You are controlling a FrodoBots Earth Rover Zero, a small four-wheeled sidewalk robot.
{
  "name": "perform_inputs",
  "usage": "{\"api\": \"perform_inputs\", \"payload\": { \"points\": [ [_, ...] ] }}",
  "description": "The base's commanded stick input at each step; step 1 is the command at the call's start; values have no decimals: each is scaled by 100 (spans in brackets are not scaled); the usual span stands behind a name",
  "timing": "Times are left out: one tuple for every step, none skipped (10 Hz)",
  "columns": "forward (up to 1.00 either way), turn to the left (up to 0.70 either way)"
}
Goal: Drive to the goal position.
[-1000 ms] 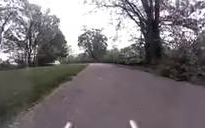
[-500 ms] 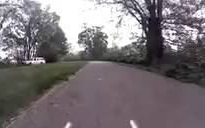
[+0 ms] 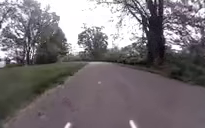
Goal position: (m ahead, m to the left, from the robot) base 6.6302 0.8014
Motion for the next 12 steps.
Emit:
{"api": "perform_inputs", "payload": {
  "points": [
    [70, 0],
    [70, 0],
    [70, 0],
    [70, 0],
    [70, 0],
    [70, 0],
    [70, 0],
    [70, 0],
    [70, 0],
    [70, 0],
    [70, 0],
    [70, 0]
  ]
}}
